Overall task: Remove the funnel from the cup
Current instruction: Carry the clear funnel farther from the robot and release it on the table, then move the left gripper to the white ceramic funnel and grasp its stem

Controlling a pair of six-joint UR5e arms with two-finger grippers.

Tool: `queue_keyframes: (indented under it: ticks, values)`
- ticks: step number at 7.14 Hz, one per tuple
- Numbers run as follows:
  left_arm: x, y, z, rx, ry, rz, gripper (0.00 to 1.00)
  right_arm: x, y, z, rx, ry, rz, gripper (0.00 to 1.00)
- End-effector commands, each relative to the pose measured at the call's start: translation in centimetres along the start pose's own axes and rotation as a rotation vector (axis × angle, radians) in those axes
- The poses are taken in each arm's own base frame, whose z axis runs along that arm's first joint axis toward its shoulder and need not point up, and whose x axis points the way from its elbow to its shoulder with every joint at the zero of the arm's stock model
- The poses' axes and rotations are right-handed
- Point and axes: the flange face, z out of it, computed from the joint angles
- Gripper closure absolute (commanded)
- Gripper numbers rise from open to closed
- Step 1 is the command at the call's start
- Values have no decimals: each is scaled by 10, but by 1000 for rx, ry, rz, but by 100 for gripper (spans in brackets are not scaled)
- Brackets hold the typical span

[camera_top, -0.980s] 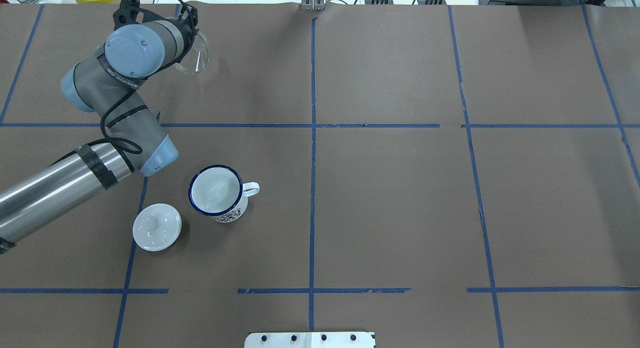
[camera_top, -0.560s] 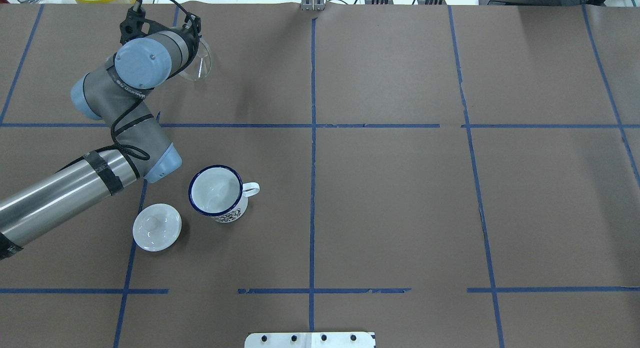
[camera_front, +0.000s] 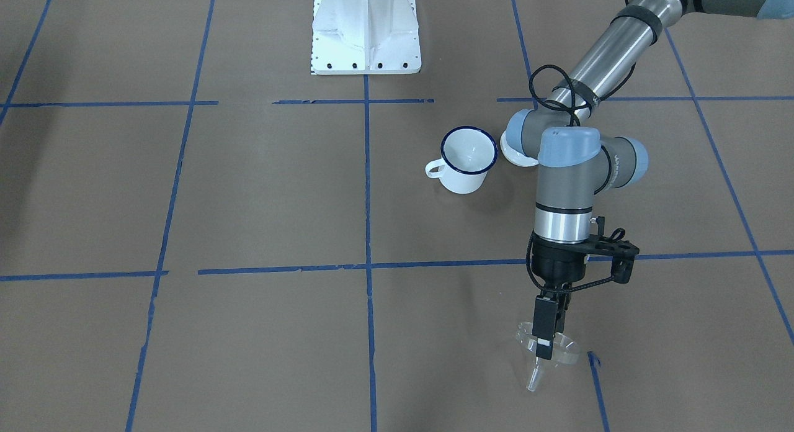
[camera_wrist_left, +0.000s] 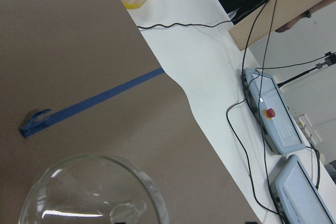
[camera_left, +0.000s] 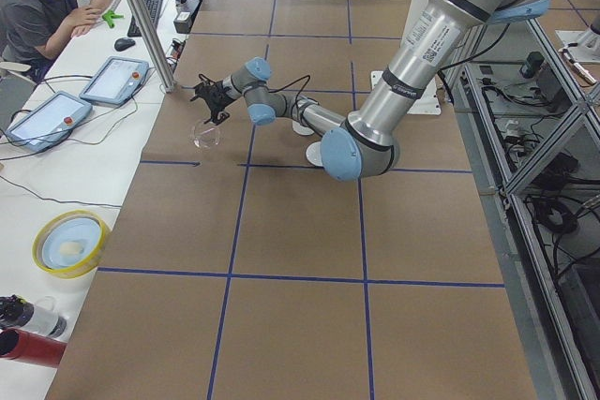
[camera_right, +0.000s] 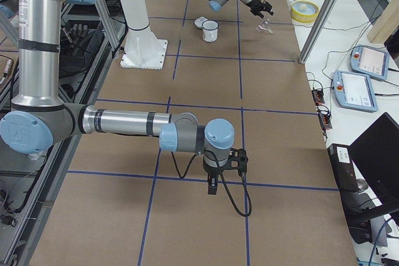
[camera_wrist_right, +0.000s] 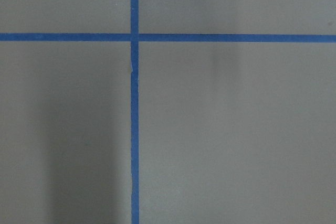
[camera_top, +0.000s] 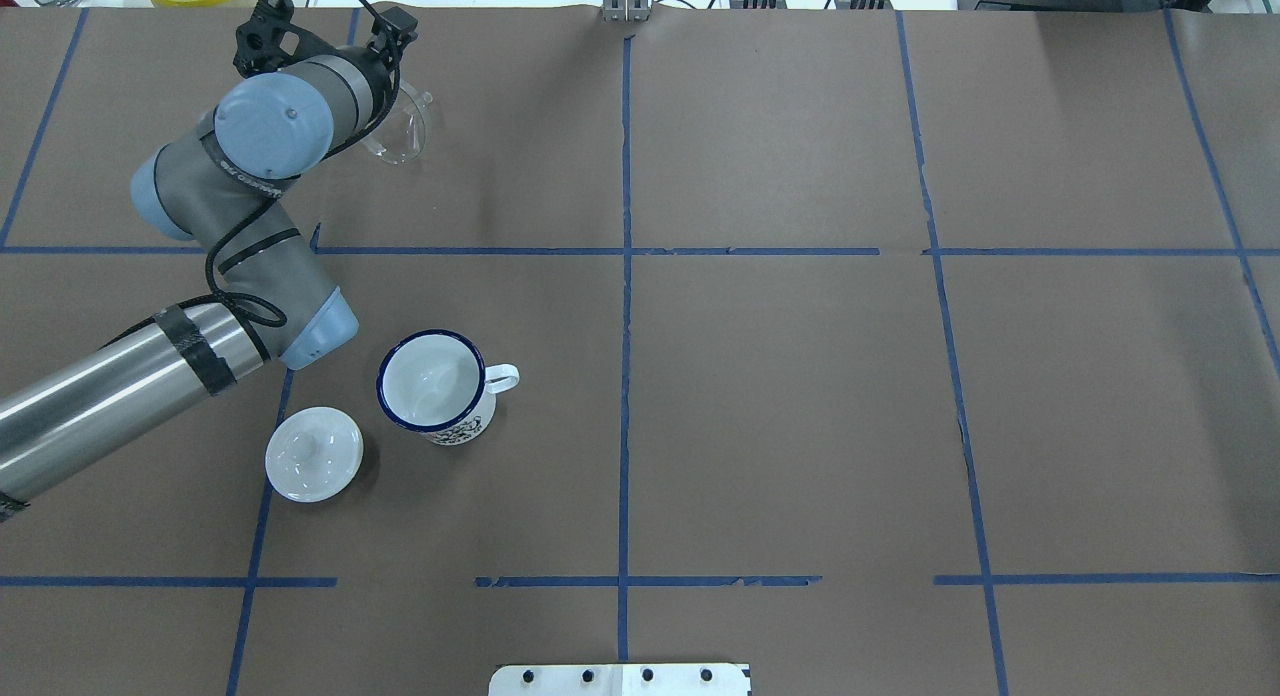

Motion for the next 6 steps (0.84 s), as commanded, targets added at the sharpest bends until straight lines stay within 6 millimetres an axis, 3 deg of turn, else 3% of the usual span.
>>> queue_keyframes:
  ticks: [1,2,3,4,6]
  values:
    - [11,-17,-70,-132,-34,200,0,0,0,1,-1,0,1,0]
    - [22,-24,-121,-187,-64,310,0,0,0,0,0,0,0,0]
    - [21,-26,-176,-270,-97,403,0,0,0,0,0,0,0,0]
    - [10,-37,-225,-319,-111,484,0,0,0,1,-1,0,1,0]
    - [-27,-51,-300,-443,-211,575,0,0,0,1,-1,0,1,0]
